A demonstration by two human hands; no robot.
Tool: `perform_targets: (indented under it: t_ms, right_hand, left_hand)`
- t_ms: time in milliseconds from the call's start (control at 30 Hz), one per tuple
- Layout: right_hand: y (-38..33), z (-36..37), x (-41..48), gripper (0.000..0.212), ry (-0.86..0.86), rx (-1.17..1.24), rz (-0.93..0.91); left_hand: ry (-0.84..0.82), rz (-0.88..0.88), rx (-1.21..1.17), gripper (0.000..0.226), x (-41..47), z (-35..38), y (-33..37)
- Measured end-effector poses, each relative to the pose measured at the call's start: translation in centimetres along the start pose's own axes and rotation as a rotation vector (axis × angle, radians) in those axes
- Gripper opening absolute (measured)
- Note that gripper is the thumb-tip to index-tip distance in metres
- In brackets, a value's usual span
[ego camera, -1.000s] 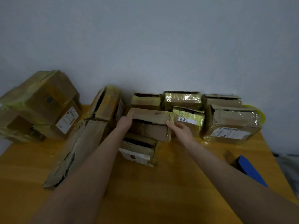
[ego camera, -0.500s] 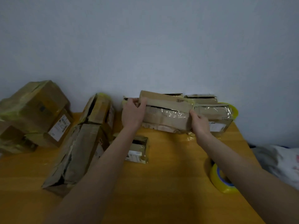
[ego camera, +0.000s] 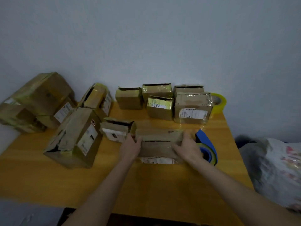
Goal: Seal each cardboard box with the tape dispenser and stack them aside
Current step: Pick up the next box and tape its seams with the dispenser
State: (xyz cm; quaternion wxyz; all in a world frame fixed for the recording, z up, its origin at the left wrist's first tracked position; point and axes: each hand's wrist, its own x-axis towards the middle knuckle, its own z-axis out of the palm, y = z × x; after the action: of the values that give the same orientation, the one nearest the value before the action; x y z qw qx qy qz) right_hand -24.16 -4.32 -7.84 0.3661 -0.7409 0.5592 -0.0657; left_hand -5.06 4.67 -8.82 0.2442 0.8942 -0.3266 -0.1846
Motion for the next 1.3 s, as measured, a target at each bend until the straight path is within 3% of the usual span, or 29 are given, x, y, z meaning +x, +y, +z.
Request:
perform_targets:
  t_ms: [200, 333, 400, 500, 733, 833, 900, 1033, 1167, 1300]
  right_hand:
    - [1.5, 1.7, -1.4, 0.084, 0.009, -0.161, -0.049]
    - [1.8, 2.0, -1.6, 0.077, 0.077, -0.383, -0.157]
    - [2.1, 2.1, -1.5, 0.071, 0.074, -0.529, -0.254]
    - [2.2, 2.5, -1.3, 0.078, -0.042, -0.605, -0.292]
    - [1.1, 3.5, -1.1, 0.069, -0.01, -0.677, -0.261]
    - [2.1, 3.2, -1.5, 0.069, 0.079, -0.556, -0.26]
    - [2.8, 2.5, -1.2, 0.071, 0.133, -0.399, -0.165]
    - [2.8, 2.8, -0.3, 0.073, 0.054, -0.12, 0.012]
    - [2.4, 3.1, 0.3, 0.054, 0.073, -0.165, 0.07]
    - [1.7, 1.8, 1.3, 0.052, -0.029, -0.128, 0.145]
  left_hand:
    - [0.05, 0.011, -0.02, 0.053, -1.6, 2.2, -1.6]
    - [0.172, 0.375, 0.206, 0.049, -2.2, 2.7, -2.2]
    - [0.054, 0.448, 0.293, 0.048, -2.1, 3.0, -2.4]
    - [-0.147, 0.418, 0.393, 0.06, -1.8, 3.8, -2.7]
    - [-0.246, 0.477, 0.601, 0.106, -0.9, 3.4, -3.1]
    - [-0.288, 0.464, 0.428, 0.108, -1.4, 3.3, -3.8]
    - [-0.319, 0.426, 0.245, 0.108, -1.6, 3.4, -4.0]
    - [-0.347, 0.327, 0.06, 0.114, -1.0, 3.2, -3.5]
    - [-0.369, 0.301, -0.088, 0.121, -0.8, 3.2, -3.7]
    - [-0.36, 0.217, -0.259, 0.129, -0.3, 2.9, -4.4]
